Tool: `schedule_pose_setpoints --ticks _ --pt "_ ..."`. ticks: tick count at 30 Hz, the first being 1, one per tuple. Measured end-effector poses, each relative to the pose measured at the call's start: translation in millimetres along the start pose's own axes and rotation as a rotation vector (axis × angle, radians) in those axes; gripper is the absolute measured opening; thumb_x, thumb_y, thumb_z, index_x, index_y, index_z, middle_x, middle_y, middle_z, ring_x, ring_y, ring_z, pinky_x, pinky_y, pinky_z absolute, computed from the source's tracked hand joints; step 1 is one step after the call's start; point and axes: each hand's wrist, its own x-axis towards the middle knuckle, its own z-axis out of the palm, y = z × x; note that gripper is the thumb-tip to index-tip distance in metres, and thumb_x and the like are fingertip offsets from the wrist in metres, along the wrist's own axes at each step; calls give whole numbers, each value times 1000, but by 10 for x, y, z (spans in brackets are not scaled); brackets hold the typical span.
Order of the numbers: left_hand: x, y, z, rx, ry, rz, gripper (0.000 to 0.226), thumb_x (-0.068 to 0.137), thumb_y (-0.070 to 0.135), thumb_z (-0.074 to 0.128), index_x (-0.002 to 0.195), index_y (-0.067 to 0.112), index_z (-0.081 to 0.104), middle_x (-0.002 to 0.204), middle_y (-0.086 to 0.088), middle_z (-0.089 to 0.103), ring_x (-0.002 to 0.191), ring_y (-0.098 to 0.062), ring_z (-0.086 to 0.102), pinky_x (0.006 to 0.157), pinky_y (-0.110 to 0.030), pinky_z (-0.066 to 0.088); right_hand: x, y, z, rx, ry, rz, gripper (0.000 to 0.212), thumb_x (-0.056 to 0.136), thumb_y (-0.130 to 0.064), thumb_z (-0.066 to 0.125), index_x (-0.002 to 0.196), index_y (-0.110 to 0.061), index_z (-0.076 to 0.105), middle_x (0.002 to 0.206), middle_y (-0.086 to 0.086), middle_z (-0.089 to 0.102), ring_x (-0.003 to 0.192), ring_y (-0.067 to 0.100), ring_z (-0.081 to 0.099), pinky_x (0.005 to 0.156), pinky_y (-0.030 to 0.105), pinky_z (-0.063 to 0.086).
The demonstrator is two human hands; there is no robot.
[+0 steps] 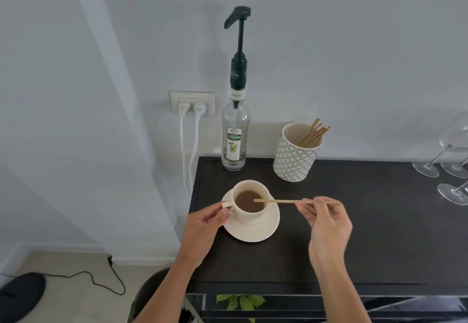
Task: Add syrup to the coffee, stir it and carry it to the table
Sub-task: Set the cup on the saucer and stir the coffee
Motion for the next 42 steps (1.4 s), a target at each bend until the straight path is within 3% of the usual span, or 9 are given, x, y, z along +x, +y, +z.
schedule_pose_setpoints --ticks 5,12,21,24,29,33,35,38,42 --pt "11 -24 -16 -20 28 -6 29 96 22 73 125 23 79 118 6 82 117 -17 74 107 -50 57 63 -89 -126 78 97 -28 5 100 -6 60 101 -8 65 88 15 75 67 16 78 67 20 63" --pt "2 -5 -28 -131 93 -35 27 91 11 76 117 16 81 111 -2 84 110 -23 77 104 -51 59 -20 19 -75 163 -34 115 13 102 -3 54 106 -4 67 85 12 80 75 23 79 70 26 65" --pt "-37 41 -10 -130 99 -30 24 92 15 77 112 25 83 109 4 85 110 -18 77 104 -46 60 -16 -49 -163 62 -80 51 14 101 0 55 97 -5 67 82 9 80 75 24 79 72 27 65" --pt "-46 67 3 -146 108 -27 25 91 16 77 115 20 83 110 3 85 110 -17 78 104 -46 59 -2 -56 -179 125 -80 48 15 101 0 54 97 -5 67 89 16 78 81 27 78 75 28 65" --pt "-72 111 5 -136 100 -31 22 91 18 77 111 26 83 107 6 85 107 -15 78 101 -42 61 -5 -47 -220 82 -63 -10 12 101 0 54 102 -4 66 108 33 70 85 32 75 73 28 66" --pt "-120 157 -46 -146 106 -32 17 93 13 75 107 21 82 101 0 86 103 -20 80 92 -33 65 -107 -96 -166 55 -120 -155 20 99 5 54 91 -8 67 110 40 63 79 28 72 70 27 65" --pt "-209 187 -160 -160 135 -29 13 97 13 71 101 17 82 97 -2 86 98 -23 81 85 -27 66 -195 -119 -81 6 -181 -244 25 98 8 55 88 -11 67 102 36 65 76 24 71 69 28 64" --pt "-407 158 -489 -151 233 -13 19 100 14 66 91 13 83 90 -7 85 88 -24 82 80 -28 67 -421 -72 146 -158 -337 -328 23 96 7 59 91 -14 67 91 15 73 73 20 73 71 29 64" --pt "-661 45 -1026 -104 364 -54 31 99 15 67 76 27 84 79 0 84 77 -25 79 79 -37 65 -825 188 588 -436 -629 -325 15 93 -10 69 91 -24 70 91 -5 75 85 17 73 78 29 58"
